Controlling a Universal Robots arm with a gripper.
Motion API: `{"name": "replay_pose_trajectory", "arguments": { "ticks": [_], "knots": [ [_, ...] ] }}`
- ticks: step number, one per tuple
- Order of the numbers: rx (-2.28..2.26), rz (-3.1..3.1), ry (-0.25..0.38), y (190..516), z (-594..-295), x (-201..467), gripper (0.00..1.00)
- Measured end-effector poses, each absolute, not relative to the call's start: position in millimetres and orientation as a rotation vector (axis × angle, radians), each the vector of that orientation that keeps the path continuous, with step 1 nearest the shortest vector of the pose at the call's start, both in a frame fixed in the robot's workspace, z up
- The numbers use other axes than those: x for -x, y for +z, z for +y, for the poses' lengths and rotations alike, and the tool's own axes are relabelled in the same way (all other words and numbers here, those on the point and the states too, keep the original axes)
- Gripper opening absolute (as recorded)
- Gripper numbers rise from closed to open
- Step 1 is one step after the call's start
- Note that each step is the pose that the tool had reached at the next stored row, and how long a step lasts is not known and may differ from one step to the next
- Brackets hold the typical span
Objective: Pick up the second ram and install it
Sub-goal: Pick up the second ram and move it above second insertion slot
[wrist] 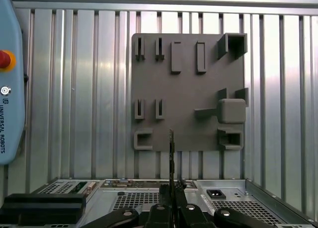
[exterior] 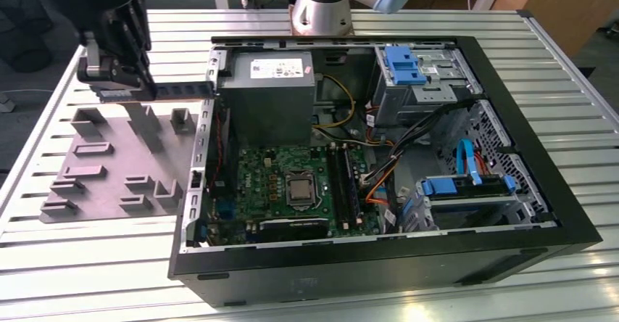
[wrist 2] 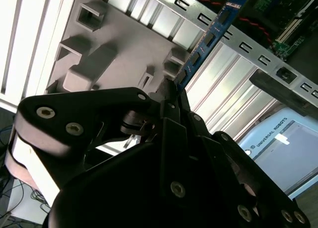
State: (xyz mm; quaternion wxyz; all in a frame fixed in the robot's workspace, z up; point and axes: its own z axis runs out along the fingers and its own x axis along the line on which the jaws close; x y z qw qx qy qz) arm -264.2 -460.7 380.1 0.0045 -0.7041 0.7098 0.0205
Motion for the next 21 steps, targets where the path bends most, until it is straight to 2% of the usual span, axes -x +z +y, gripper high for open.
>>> {"name": "replay_pose_trajectory", "arguments": {
  "ticks": [21],
  "knots": [
    [2.202, 2.227, 0.064, 380.1, -460.7, 254.9, 0.14]
  ]
}}
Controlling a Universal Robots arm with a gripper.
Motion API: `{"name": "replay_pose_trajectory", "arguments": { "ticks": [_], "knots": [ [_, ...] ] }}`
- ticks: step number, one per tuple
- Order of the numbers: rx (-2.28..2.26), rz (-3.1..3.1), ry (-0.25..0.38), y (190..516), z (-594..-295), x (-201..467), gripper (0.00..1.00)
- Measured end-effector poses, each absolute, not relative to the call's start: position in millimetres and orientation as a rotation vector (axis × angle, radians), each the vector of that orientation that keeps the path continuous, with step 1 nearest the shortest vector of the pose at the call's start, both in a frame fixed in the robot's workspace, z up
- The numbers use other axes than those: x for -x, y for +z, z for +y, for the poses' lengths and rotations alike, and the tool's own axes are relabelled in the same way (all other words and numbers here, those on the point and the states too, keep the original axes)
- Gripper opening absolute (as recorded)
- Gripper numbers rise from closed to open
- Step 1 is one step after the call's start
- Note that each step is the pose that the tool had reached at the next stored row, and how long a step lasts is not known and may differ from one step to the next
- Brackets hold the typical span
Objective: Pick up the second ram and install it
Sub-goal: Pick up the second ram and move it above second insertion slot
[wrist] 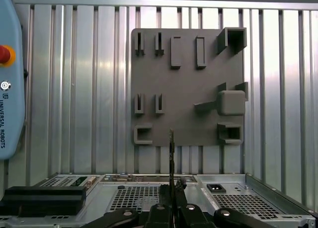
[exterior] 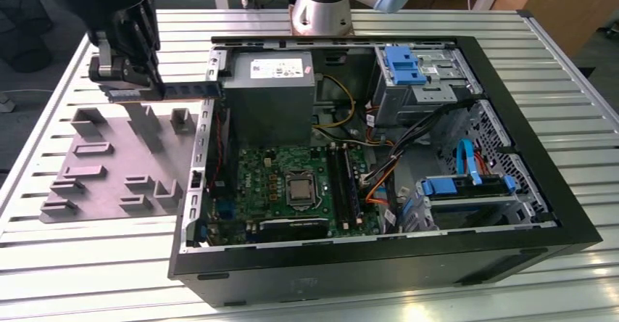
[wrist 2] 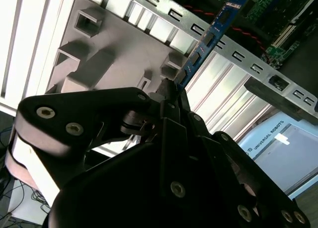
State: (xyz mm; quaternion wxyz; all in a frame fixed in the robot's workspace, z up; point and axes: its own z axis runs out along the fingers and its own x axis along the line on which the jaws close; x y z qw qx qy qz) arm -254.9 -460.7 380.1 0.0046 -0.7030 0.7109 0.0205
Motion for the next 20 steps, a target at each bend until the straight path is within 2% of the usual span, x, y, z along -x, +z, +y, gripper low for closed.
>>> {"name": "replay_pose_trajectory", "arguments": {
  "ticks": [20],
  "knots": [
    [2.198, 2.230, 0.064, 380.0, -460.7, 245.2, 0.14]
  ]
}}
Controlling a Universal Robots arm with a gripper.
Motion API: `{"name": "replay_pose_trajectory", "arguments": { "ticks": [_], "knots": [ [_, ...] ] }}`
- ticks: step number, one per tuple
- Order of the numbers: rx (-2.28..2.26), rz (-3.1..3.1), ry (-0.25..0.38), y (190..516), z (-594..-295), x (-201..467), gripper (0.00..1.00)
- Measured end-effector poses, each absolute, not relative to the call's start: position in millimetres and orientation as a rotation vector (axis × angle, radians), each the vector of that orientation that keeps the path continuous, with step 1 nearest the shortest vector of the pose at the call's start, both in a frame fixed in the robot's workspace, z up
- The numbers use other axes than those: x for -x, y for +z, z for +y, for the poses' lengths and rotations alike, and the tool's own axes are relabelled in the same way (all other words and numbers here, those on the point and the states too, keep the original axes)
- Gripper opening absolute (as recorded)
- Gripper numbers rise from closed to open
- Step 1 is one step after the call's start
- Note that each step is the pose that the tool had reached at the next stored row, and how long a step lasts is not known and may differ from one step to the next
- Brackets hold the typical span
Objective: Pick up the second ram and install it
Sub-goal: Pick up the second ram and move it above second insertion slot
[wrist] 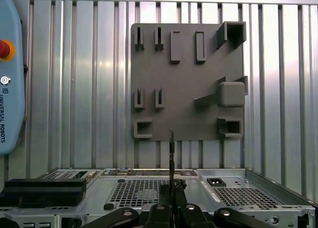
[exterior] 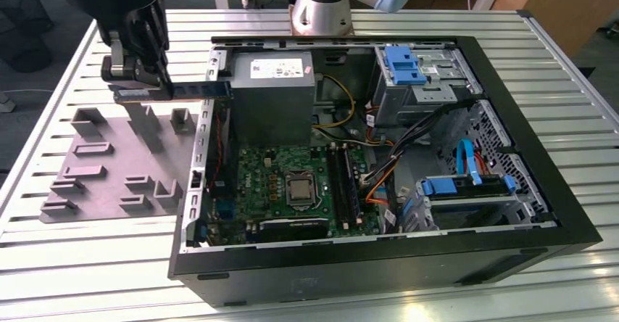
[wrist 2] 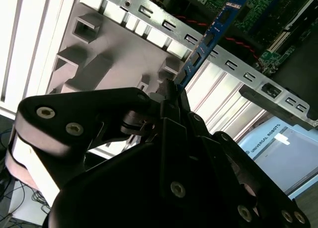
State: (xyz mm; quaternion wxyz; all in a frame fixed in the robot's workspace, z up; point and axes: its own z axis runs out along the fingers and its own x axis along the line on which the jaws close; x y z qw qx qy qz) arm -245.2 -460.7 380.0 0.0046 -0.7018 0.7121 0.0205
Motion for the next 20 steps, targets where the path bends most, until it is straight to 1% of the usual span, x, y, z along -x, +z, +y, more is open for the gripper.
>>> {"name": "replay_pose_trajectory", "arguments": {
  "ticks": [20],
  "knots": [
    [2.194, 2.235, 0.064, 380.1, -460.7, 237.5, 0.14]
  ]
}}
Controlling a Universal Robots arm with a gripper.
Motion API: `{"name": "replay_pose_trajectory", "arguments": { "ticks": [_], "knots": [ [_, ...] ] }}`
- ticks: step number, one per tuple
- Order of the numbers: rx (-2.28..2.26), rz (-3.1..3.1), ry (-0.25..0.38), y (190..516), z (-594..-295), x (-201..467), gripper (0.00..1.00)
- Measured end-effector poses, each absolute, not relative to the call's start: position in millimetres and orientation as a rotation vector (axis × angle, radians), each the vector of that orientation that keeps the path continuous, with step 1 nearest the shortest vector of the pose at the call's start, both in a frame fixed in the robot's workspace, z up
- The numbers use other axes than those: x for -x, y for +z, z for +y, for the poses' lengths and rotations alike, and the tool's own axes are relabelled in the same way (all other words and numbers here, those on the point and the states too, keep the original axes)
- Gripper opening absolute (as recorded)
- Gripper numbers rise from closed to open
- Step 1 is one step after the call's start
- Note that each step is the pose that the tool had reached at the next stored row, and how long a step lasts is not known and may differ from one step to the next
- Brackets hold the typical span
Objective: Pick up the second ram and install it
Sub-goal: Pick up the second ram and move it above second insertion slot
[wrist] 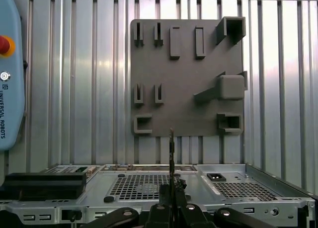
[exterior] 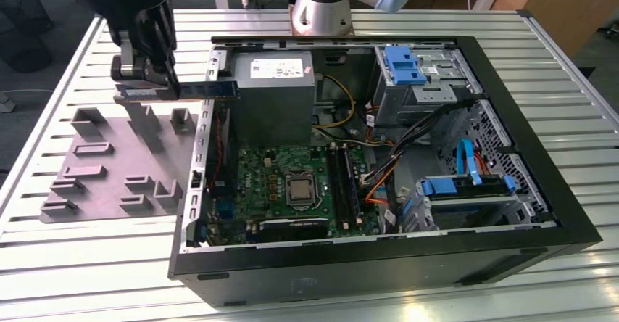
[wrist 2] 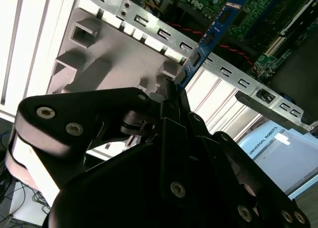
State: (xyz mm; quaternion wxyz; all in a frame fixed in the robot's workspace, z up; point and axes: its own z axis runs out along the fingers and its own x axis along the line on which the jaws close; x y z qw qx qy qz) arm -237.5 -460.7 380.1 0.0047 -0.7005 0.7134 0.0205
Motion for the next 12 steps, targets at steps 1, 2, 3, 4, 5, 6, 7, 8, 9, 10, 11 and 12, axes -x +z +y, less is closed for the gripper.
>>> {"name": "replay_pose_trajectory", "arguments": {
  "ticks": [1, 2, 3, 4, 5, 6, 7, 8, 9, 10, 11, 12],
  "knots": [
    [2.194, 2.235, 0.064, 380.1, -460.7, 237.1, 0.14],
    [2.194, 2.235, 0.064, 380.1, -460.7, 236.8, 0.14],
    [2.193, 2.235, 0.064, 380.1, -460.7, 236.5, 0.14],
    [2.193, 2.235, 0.064, 380.1, -460.7, 236.2, 0.14],
    [2.193, 2.236, 0.064, 380.1, -460.7, 235.9, 0.14],
    [2.193, 2.236, 0.064, 380.1, -460.7, 235.6, 0.14],
    [2.193, 2.236, 0.064, 380.1, -460.7, 235.3, 0.14],
    [2.192, 2.236, 0.064, 380.1, -460.7, 234.9, 0.14],
    [2.192, 2.236, 0.064, 380.1, -460.7, 234.6, 0.14],
    [2.192, 2.237, 0.064, 380.1, -460.7, 234.3, 0.14],
    [2.192, 2.237, 0.064, 380.0, -460.7, 234.0, 0.14],
    [2.191, 2.237, 0.064, 380.0, -460.7, 233.6, 0.14]
  ]
}}
